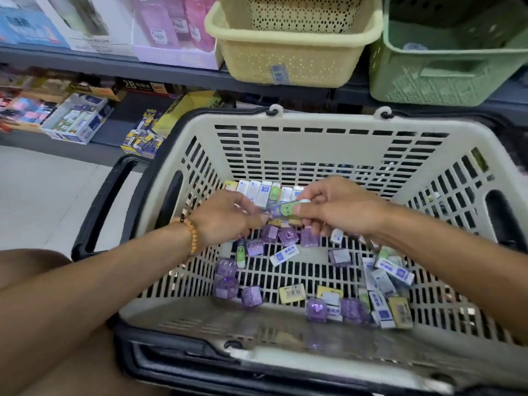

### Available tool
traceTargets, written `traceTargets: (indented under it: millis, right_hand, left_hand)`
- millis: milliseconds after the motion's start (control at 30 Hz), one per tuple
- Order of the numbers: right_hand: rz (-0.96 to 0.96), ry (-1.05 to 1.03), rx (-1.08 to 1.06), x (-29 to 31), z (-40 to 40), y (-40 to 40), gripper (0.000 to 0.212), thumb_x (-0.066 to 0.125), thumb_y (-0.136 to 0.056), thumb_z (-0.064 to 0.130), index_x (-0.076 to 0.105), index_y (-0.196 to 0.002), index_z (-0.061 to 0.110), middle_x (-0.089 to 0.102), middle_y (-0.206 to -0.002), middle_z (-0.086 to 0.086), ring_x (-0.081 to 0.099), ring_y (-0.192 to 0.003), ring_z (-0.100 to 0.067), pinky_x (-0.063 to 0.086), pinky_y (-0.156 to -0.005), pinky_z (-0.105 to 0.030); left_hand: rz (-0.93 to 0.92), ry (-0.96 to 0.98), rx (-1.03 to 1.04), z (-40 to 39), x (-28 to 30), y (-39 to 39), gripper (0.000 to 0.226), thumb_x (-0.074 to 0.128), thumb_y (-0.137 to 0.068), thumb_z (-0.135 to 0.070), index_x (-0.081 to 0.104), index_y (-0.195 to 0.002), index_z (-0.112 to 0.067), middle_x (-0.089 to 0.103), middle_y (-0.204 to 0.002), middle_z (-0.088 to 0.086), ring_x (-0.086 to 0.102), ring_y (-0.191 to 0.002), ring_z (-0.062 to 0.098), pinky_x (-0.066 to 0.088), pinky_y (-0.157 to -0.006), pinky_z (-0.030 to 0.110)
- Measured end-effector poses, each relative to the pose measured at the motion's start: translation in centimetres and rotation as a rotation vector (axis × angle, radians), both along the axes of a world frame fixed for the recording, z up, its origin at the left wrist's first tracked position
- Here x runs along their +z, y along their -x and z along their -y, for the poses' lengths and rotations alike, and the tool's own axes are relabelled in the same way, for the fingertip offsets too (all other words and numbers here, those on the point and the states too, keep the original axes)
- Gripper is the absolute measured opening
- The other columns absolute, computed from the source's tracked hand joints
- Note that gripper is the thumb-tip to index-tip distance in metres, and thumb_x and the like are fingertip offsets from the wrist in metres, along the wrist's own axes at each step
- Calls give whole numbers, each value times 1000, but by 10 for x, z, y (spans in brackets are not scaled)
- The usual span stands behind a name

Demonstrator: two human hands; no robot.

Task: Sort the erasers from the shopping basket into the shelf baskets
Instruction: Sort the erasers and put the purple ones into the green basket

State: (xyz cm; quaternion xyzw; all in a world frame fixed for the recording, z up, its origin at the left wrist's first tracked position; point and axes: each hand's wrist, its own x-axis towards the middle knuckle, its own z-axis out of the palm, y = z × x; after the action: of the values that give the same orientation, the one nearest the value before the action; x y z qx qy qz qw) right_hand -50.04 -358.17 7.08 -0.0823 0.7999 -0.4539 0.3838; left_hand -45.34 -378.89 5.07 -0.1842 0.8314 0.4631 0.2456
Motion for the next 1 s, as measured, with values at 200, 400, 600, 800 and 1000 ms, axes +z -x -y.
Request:
traceTargets:
  millis: [200, 400, 600, 800, 1000]
  right_hand:
    - [-79, 11, -39, -6, -42, -11, 7, 64, -92, 17, 68, -91, 11, 71, -78, -5, 66, -58, -6, 54, -56, -17]
    - [-149, 69, -92, -4, -48, -6, 11, 65, -92, 19, 69, -90, 8, 73, -77, -10, 65, -54, -6, 49, -49, -14]
    - [-216, 97, -99, 3, -50, -4, 19, 64, -94, 22, 68, -98, 4, 73, -84, -14, 68, -59, -11, 54, -52, -18]
    - [-230, 87, -112, 5, -51, -2, 13, 63, -95, 22, 67, -96, 10, 73, -83, -11, 68, -58, -10, 57, -56, -27]
    - [-229, 89, -118, 4, -46, -1, 10, 63, -95, 22, 64, -95, 12, 72, -80, -9, 68, -56, -9, 55, -54, -21]
  left_hand:
    - [121, 522, -491, -6, -29, -3, 45, 74, -83, -33, 57, -122, -16, 65, -114, 3, 62, -97, 17, 50, -76, 24]
    - [99, 741, -624, -4, -66, -14, 63, 73, -83, -32, 44, -137, -17, 62, -109, 4, 58, -92, 20, 50, -77, 29]
    - [-49, 798, -642, -11, -88, -12, 47, 72, -81, -22, 55, -125, -18, 68, -109, 7, 64, -99, 25, 49, -78, 27]
    - [-24, 707, -522, -9, -74, -2, 39, 74, -77, -11, 47, -101, -26, 53, -80, -10, 56, -70, 4, 36, -43, 9]
    - [-287, 560, -820, -45, -69, -8, 7, 62, -91, -23, 61, -91, -17, 66, -87, 0, 60, -77, 15, 54, -76, 32]
